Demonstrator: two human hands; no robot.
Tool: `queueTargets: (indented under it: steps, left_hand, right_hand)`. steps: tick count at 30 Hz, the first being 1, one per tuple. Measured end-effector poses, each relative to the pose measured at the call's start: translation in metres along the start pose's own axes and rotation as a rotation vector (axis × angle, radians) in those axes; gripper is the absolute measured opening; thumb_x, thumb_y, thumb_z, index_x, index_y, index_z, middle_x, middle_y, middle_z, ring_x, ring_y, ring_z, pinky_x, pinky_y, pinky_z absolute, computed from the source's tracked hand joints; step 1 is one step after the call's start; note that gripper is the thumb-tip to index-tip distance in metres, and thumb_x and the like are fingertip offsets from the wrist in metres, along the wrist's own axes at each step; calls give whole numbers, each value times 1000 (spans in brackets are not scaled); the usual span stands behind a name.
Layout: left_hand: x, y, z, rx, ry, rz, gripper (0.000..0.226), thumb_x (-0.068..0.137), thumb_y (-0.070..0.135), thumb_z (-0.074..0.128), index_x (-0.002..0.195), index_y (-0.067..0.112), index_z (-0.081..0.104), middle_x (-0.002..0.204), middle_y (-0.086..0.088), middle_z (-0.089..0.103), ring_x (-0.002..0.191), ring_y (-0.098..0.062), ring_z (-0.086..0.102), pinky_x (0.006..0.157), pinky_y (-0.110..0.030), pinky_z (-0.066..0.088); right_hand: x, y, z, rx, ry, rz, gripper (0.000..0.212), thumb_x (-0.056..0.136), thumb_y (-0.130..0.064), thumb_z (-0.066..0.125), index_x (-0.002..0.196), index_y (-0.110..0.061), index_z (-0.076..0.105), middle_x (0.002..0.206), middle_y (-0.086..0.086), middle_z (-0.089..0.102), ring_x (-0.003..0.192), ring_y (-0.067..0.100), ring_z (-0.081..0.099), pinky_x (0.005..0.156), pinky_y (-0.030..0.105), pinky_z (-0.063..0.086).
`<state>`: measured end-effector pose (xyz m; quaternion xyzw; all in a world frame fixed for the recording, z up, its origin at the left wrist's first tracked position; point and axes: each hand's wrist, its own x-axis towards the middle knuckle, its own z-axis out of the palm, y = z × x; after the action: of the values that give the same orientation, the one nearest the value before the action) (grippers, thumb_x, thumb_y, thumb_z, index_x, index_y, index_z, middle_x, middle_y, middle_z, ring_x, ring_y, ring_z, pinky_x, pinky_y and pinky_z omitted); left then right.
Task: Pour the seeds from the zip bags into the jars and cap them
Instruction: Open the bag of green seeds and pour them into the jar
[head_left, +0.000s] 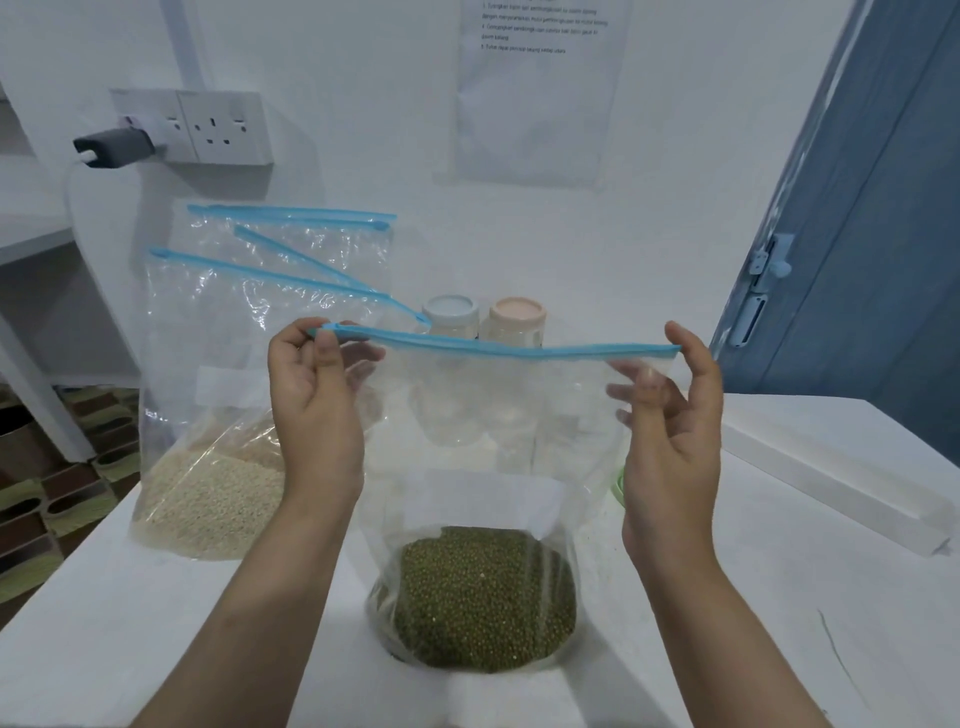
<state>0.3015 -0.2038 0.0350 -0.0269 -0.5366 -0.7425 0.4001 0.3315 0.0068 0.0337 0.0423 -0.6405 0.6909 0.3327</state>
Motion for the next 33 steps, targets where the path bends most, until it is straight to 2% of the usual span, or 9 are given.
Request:
queueTargets:
  steps: [4, 7, 14, 19, 23, 26, 28, 30, 33]
  left_hand:
    - [1, 8, 10, 30, -48, 45, 17, 107, 13, 40, 105, 21, 54, 80, 12, 69, 73, -5, 64, 78, -24, 52]
    - [5, 14, 14, 32, -33, 62, 16, 106, 13, 43, 102, 21, 57, 78, 13, 69, 70, -4, 62, 77, -25, 50]
    - [29, 24, 1, -29, 75, 70, 15, 104, 10, 48, 98, 19, 60, 70, 14, 68, 63, -3, 58, 76, -23, 50]
    - [44, 39, -2, -9, 103, 134, 16, 104, 10, 48, 97, 20, 58, 72, 16, 68, 64, -2, 58, 77, -24, 51]
    - [50, 47, -3, 52, 61, 185, 16, 104, 10, 49, 98, 22, 58, 75, 16, 67, 68, -3, 60, 81, -27, 53]
    - [44, 44, 2, 118, -28, 203, 16, 104, 11, 49, 98, 23, 58, 72, 15, 65, 68, -3, 60, 77, -23, 52]
    - [39, 41, 10, 136, -88, 204, 18, 103, 10, 50, 97, 24, 58, 73, 12, 64, 67, -3, 61, 73, -19, 51]
    - [33, 38, 18, 139, -151, 202, 19, 103, 9, 50, 96, 24, 59, 74, 10, 63, 68, -3, 61, 73, -17, 51]
    - [23, 32, 28, 153, -261, 192, 19, 102, 9, 52, 97, 25, 60, 78, 11, 67, 69, -6, 62, 74, -19, 52]
  right_hand:
    - [2, -4, 4, 6, -65, -17, 28, 106, -24, 44, 129, -39, 50, 106, -4, 73, 99, 7, 64, 101, 40, 49]
    - [3, -8, 9, 32, -85, -17, 25, 106, -17, 44, 121, -34, 54, 98, -2, 74, 92, 7, 65, 91, 36, 51]
    - [15, -20, 18, 86, -40, -20, 8, 105, -18, 49, 105, -22, 56, 83, -2, 73, 74, 14, 64, 79, 40, 52]
    - [20, -18, 22, 79, -11, 15, 7, 104, -20, 51, 101, -22, 56, 83, -3, 75, 72, 10, 61, 77, 27, 50]
    - [25, -13, 26, 13, -48, 64, 13, 101, -15, 53, 98, -26, 58, 88, -7, 73, 76, 8, 61, 76, 23, 46]
    - [29, -10, 24, -177, -89, -42, 14, 97, -15, 57, 98, -29, 61, 96, -20, 65, 88, 4, 58, 79, 28, 47]
    - [30, -8, 23, -396, -137, -191, 12, 96, -19, 57, 100, -28, 63, 100, -23, 61, 96, 6, 55, 88, 35, 47]
    - [28, -9, 25, -596, -200, -340, 15, 95, -29, 53, 105, -30, 64, 107, -21, 61, 101, 10, 54, 93, 39, 40]
    - [26, -12, 36, -637, -314, -438, 25, 96, -38, 49, 114, -29, 64, 114, -15, 65, 105, 15, 56, 95, 41, 39]
